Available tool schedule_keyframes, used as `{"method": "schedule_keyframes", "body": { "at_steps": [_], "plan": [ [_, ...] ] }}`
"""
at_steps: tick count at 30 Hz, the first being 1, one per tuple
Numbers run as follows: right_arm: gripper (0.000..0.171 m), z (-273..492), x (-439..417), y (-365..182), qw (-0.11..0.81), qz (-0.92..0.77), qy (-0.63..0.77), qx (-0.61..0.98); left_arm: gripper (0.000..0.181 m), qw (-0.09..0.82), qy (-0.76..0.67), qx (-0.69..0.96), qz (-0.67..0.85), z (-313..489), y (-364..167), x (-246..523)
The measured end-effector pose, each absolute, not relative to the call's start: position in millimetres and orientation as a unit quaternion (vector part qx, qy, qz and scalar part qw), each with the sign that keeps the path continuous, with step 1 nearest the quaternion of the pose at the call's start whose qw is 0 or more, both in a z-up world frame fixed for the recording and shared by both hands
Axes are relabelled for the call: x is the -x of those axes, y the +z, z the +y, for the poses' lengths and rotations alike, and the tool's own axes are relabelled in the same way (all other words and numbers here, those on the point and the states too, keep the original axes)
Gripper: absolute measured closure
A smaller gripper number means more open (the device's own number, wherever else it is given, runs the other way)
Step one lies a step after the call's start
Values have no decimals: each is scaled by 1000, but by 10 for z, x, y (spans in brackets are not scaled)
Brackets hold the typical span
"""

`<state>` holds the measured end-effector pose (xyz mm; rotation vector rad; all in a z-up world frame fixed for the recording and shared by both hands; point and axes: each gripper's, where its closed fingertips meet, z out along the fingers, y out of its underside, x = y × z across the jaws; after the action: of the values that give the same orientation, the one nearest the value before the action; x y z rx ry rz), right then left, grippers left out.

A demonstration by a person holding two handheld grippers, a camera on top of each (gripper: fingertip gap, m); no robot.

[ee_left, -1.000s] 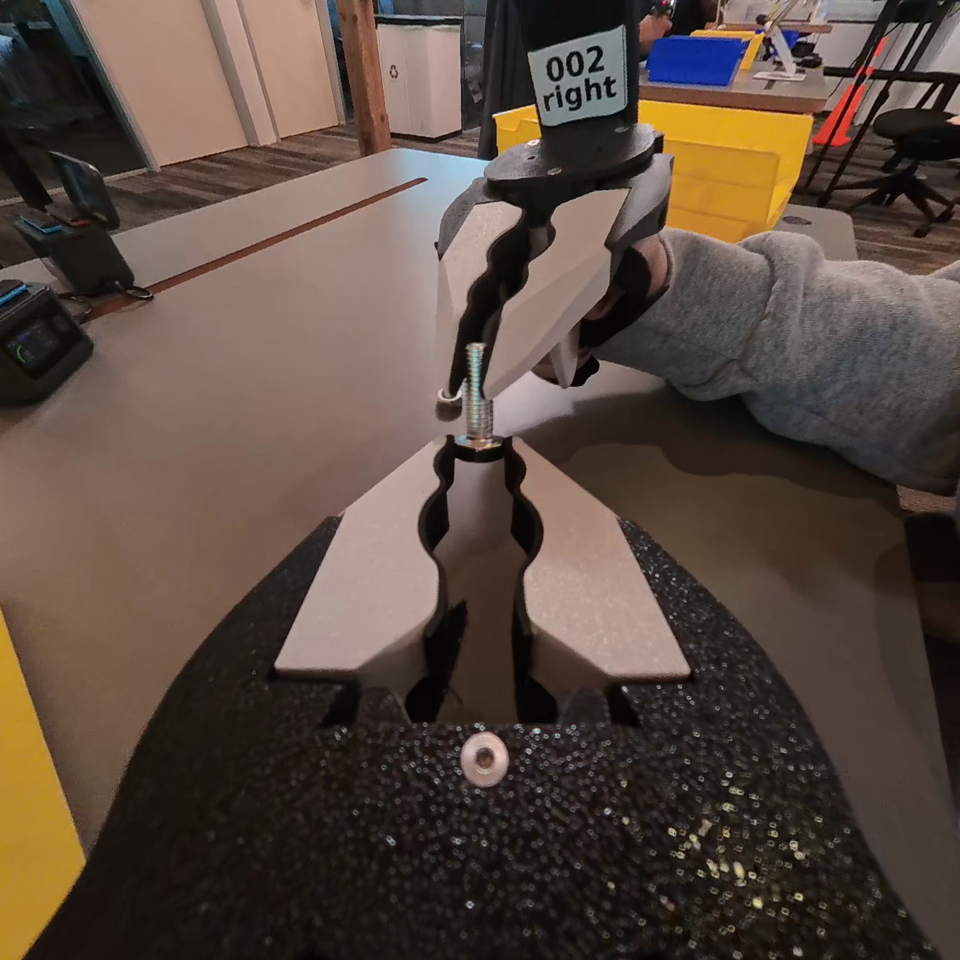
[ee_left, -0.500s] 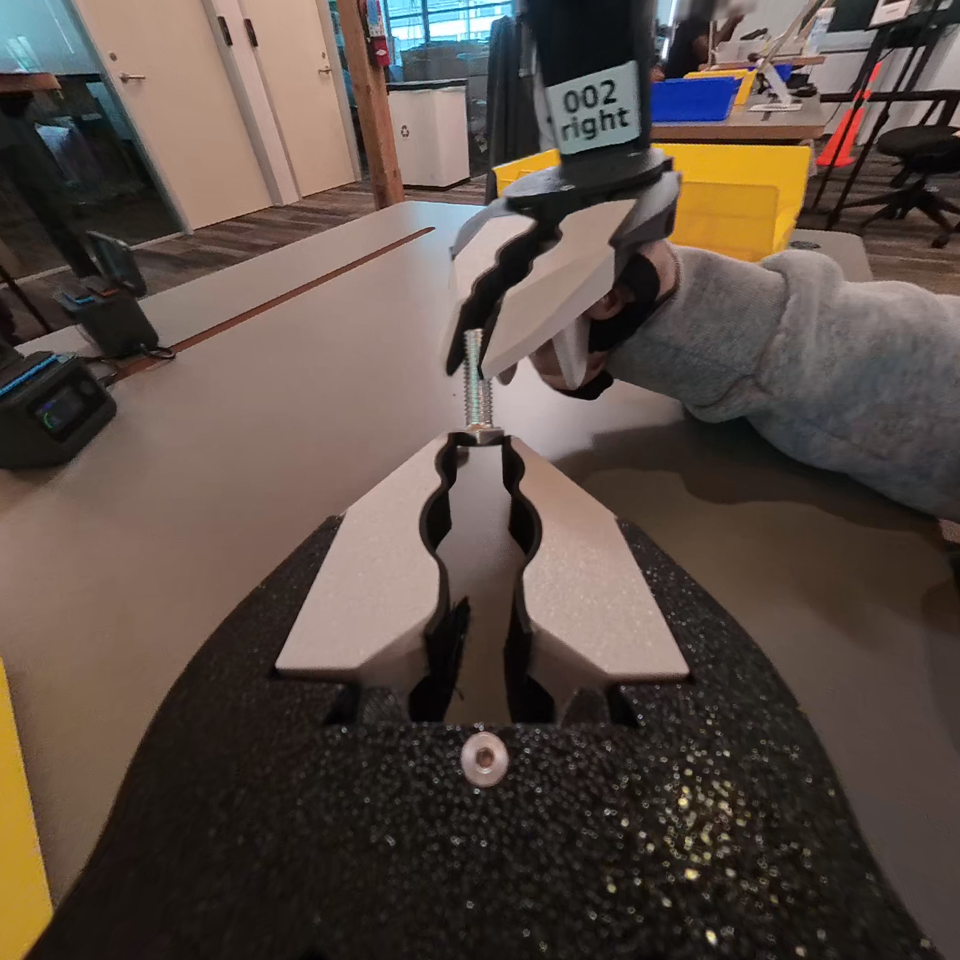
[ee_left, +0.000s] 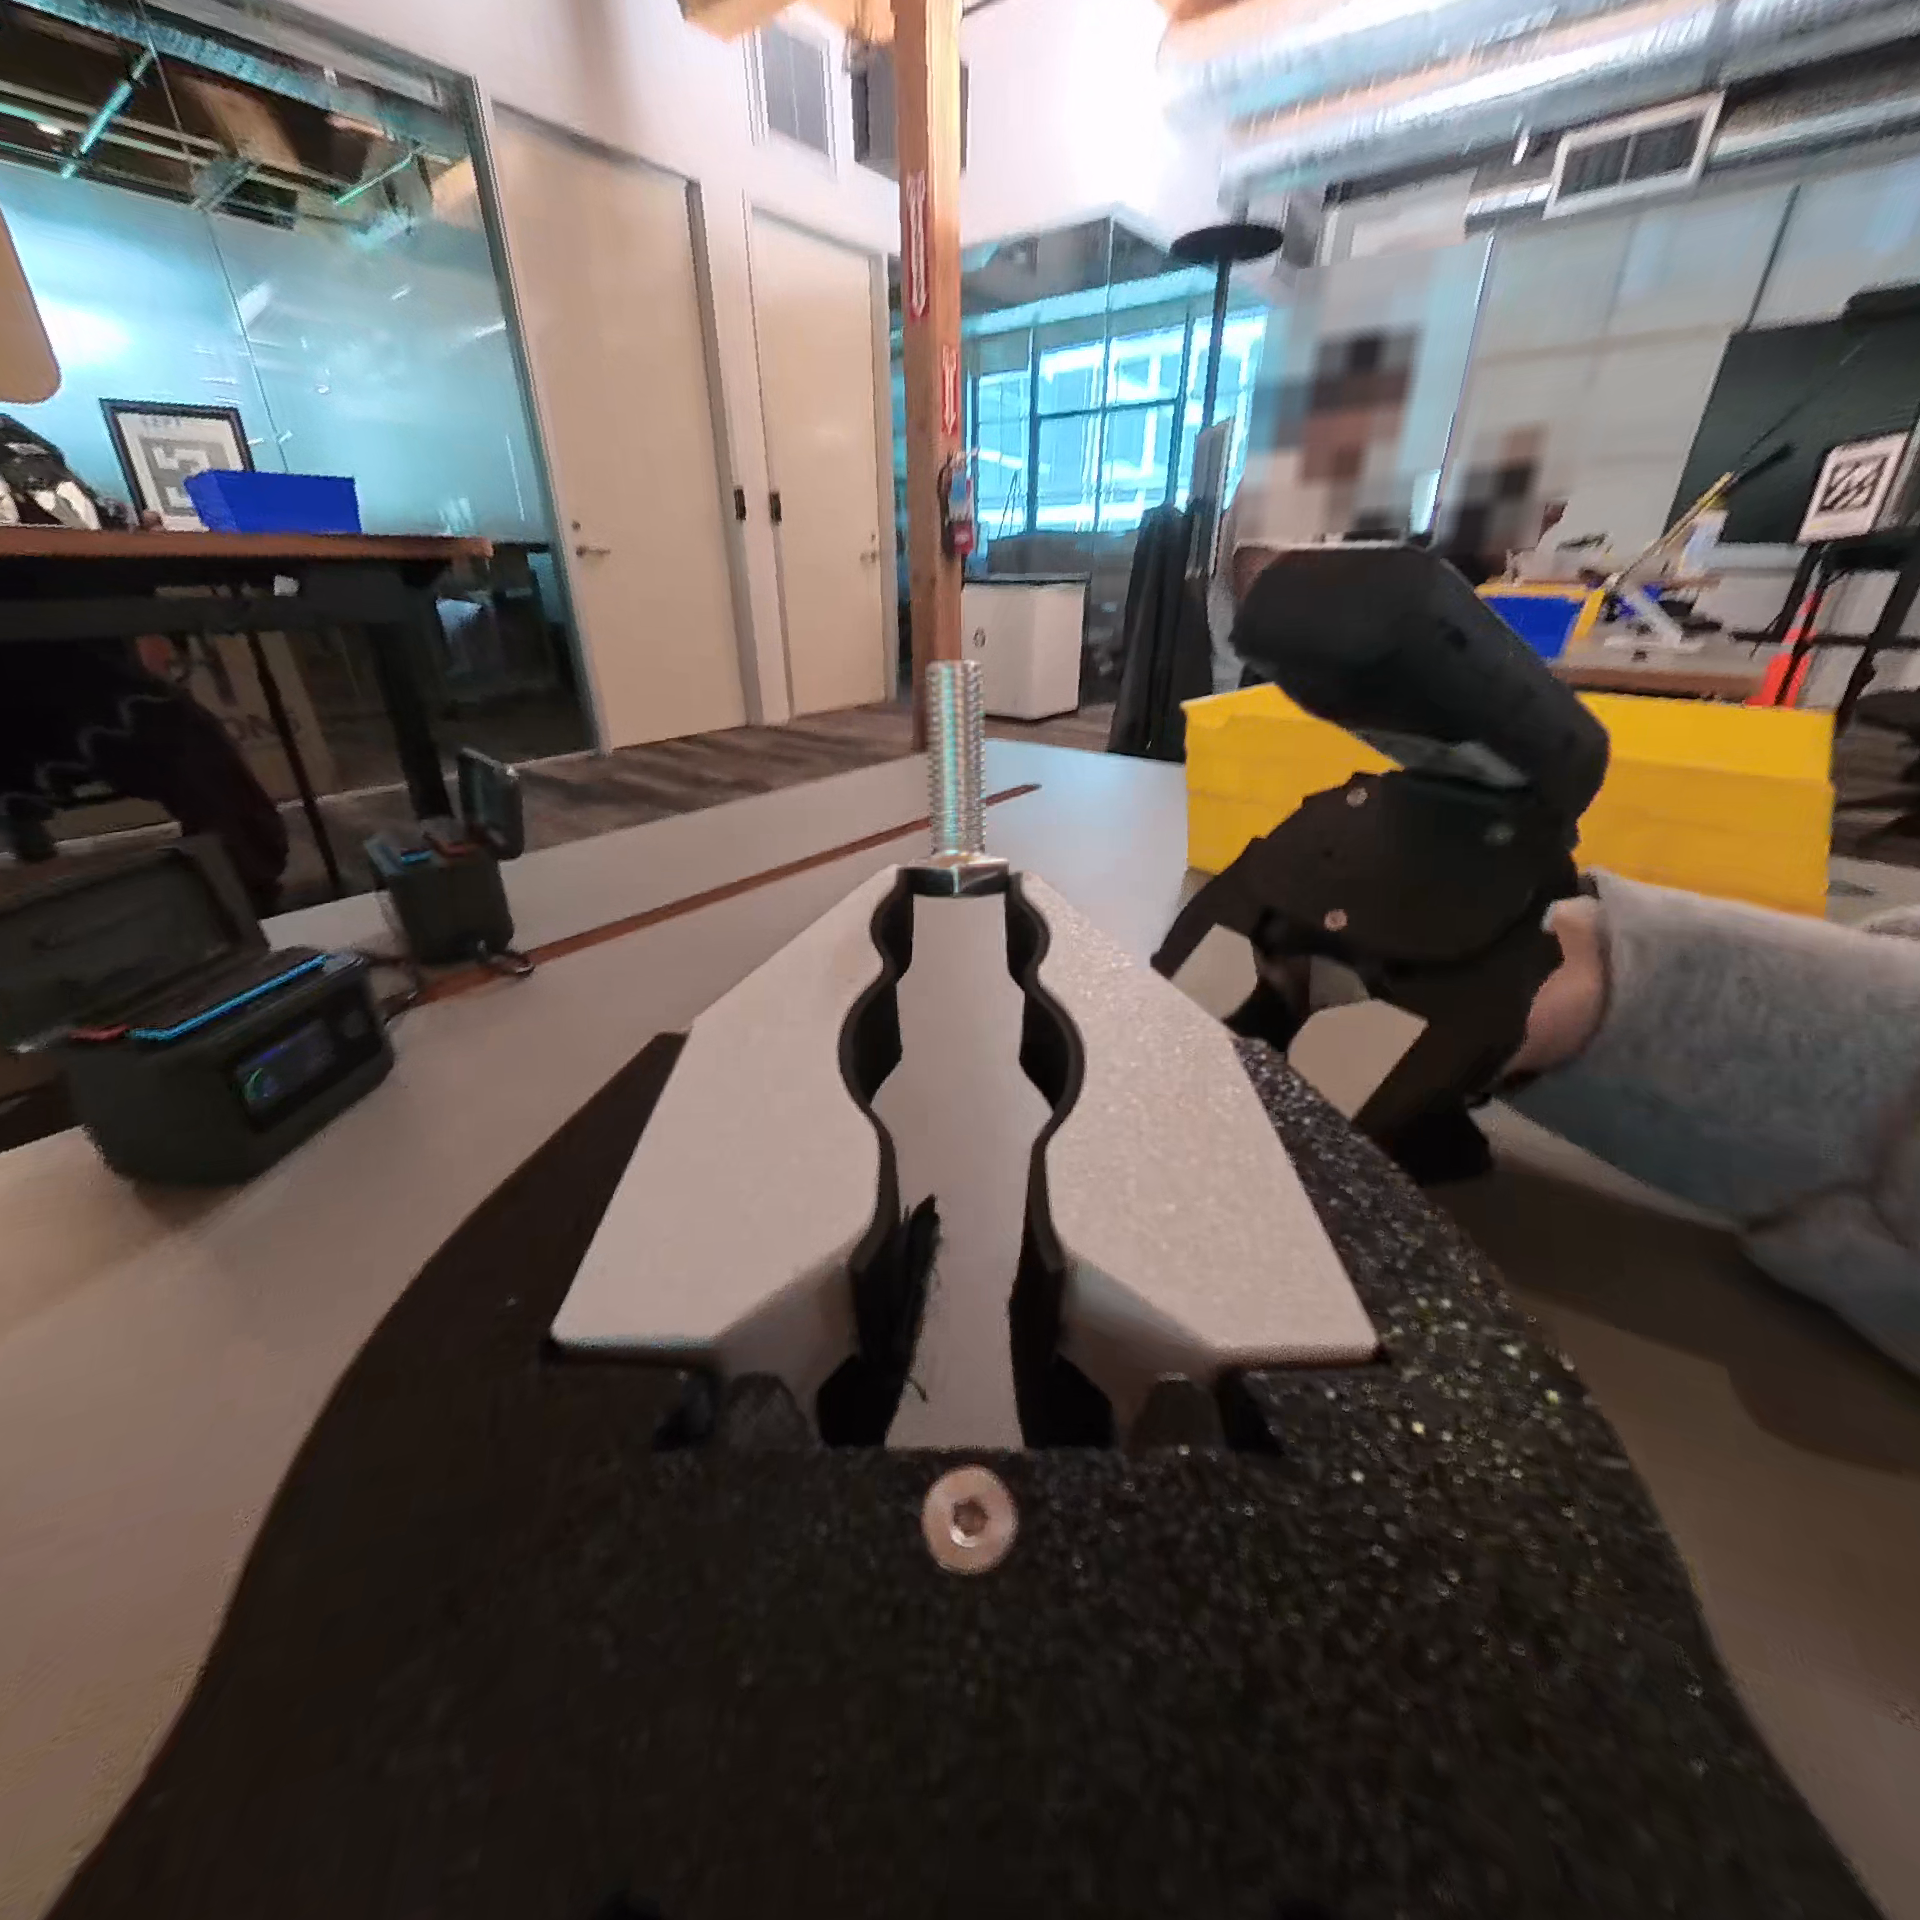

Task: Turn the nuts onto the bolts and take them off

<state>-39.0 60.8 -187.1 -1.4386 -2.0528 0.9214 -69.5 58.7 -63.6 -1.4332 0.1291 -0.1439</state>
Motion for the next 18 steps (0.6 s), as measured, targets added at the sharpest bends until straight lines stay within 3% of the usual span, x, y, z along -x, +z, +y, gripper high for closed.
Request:
{"method": "schedule_keyframes", "body": {
  "at_steps": [6,11,18],
  "plan": [
    [155,775,408,-1726,269,-715,347,544,166,737,-94,665,79,806,-698,586],
    [155,1069,299,-1074,355,-605,463,541,166,699,-106,691,147,772,-837,414],
    [155,886,33,-363,366,-587,534,486,167,726,-256,620,154,642,-583,45]
  ]
}}
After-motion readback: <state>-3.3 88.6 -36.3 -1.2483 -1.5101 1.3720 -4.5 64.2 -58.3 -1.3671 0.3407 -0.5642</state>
